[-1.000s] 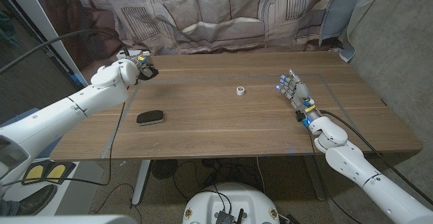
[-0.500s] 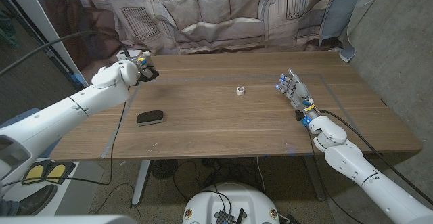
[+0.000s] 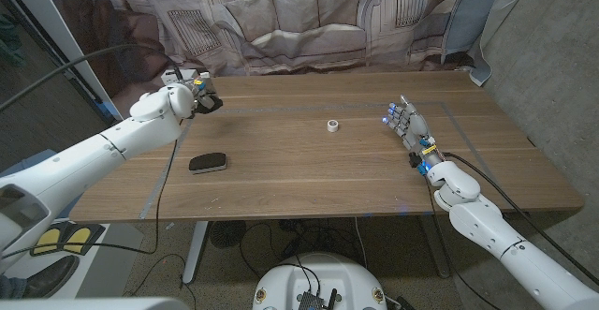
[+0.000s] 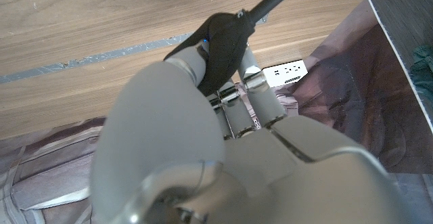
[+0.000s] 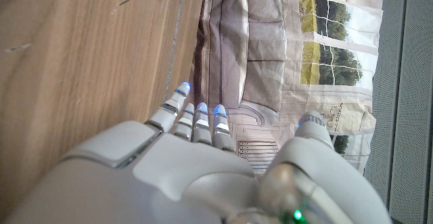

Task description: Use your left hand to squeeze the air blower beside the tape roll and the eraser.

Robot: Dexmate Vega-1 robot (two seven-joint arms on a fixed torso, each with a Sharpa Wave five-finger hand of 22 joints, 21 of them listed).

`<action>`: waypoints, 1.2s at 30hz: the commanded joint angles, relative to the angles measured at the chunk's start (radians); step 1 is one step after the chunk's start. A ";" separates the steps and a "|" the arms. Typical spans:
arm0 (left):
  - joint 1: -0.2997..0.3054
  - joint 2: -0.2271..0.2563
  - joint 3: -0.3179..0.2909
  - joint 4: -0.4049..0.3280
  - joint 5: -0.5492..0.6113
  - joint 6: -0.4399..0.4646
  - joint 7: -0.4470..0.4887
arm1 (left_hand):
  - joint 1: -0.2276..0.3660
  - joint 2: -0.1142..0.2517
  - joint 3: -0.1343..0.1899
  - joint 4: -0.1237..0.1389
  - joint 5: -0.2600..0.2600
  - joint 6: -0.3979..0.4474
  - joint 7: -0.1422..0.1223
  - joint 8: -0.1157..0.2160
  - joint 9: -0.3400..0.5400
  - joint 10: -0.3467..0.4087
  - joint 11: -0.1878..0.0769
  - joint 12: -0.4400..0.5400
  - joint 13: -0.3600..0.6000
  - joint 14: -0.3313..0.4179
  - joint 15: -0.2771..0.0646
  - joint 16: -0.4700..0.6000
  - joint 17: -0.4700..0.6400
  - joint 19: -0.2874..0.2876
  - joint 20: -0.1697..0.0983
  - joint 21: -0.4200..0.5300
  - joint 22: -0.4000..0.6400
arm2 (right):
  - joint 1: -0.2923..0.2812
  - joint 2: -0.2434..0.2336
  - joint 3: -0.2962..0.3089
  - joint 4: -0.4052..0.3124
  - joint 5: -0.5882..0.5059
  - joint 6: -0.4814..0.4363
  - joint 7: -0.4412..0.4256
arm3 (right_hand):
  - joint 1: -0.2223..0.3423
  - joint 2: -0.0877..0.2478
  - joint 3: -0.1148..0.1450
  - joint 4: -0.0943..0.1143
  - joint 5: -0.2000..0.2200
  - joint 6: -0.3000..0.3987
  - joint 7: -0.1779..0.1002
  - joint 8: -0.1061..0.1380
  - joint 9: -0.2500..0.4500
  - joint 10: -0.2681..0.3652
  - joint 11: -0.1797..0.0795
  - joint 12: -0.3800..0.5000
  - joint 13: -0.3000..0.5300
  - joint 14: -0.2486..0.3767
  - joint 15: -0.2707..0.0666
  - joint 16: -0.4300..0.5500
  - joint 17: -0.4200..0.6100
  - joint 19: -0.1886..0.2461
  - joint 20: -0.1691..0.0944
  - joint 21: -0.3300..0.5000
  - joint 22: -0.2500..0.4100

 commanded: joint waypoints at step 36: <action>-0.029 -0.032 0.017 0.053 0.005 -0.027 -0.012 | -0.081 -0.007 -0.011 0.020 -0.008 -0.038 0.004 -0.028 0.001 -0.038 0.012 -0.028 0.019 -0.045 0.022 -0.028 0.001 -0.041 0.018 0.015 -0.002 | -0.004 -0.006 0.008 -0.003 0.011 -0.018 -0.006 | -0.002 0.008 0.000 -0.003 -0.002 0.003 0.008 -0.004 0.002 0.005 0.000 0.000 0.006 0.002 0.003 -0.001 0.003 0.007 0.000 -0.001 0.003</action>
